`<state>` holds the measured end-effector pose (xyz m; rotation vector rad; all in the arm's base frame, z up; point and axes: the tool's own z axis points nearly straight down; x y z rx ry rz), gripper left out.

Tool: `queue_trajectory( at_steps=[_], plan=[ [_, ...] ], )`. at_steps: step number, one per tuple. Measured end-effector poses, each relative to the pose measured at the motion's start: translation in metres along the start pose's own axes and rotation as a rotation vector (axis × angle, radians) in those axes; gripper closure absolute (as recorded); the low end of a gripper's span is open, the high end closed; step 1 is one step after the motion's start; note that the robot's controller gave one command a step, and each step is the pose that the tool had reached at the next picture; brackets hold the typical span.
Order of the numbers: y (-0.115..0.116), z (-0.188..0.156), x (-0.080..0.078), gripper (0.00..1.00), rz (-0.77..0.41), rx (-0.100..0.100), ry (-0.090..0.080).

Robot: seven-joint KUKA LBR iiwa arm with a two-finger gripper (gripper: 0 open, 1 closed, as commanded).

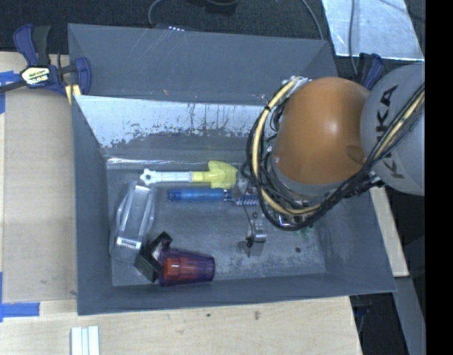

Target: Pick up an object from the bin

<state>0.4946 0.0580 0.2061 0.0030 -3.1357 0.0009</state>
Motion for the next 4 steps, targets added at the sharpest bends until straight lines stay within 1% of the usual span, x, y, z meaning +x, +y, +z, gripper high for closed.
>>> queue_trajectory(
  at_steps=[1, 2, 3, 4],
  plan=[
    [0.0, -0.004, -0.002, 0.0, 0.002, -0.001, -0.009],
    [-0.009, 0.02, -0.047, 0.0, 0.081, -0.002, -0.01],
    [-0.033, 0.058, -0.068, 0.0, -0.018, -0.001, -0.01],
    [-0.024, 0.091, -0.074, 0.0, -0.014, -0.001, -0.012]
  ],
)
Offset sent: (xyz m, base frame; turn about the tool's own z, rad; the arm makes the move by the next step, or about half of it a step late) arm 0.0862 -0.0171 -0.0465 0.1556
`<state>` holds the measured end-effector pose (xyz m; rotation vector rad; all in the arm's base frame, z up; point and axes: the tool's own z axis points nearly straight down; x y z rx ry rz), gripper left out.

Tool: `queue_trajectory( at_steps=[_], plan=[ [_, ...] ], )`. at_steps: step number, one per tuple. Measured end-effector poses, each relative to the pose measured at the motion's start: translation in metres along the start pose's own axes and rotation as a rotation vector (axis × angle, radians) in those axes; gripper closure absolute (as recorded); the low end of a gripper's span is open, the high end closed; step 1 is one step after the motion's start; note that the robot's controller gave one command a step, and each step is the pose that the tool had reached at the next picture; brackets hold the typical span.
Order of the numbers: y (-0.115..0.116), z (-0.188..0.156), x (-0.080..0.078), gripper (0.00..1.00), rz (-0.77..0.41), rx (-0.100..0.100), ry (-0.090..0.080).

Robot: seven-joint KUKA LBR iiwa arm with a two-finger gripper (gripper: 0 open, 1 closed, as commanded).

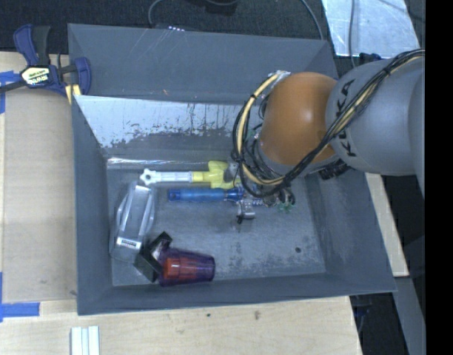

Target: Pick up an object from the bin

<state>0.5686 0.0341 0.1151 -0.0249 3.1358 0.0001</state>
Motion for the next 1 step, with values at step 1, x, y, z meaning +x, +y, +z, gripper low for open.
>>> queue_trajectory(
  at_steps=[1],
  plan=[
    [-0.0184, 0.0372, -0.0388, 1.0, -0.205, 0.0, -0.003]
  ],
)
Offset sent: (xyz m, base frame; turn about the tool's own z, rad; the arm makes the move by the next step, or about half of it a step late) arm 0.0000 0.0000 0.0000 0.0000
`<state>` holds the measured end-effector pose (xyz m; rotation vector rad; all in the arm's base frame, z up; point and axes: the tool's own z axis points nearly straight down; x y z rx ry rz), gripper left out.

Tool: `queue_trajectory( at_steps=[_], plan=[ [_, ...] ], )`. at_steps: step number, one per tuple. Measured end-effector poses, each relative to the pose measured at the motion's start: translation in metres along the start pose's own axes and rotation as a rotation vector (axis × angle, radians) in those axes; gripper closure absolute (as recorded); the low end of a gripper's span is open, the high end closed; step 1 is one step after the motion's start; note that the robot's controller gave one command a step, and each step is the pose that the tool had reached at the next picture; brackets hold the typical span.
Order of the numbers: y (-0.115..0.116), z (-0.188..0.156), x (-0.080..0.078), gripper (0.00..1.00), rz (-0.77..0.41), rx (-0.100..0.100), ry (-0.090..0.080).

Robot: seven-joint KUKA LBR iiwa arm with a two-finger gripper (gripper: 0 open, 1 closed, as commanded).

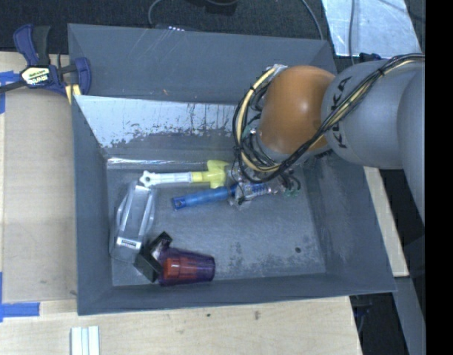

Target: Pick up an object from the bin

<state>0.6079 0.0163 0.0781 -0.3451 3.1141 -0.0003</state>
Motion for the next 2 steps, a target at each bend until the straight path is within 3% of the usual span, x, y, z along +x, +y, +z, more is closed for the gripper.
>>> queue_trajectory(
  at_steps=[1, 2],
  plan=[
    [0.0, 0.0, 0.0, 1.0, 0.001, 0.0, 0.0],
    [0.007, -0.152, -0.002, 1.0, 0.034, 0.001, -0.005]
  ],
)
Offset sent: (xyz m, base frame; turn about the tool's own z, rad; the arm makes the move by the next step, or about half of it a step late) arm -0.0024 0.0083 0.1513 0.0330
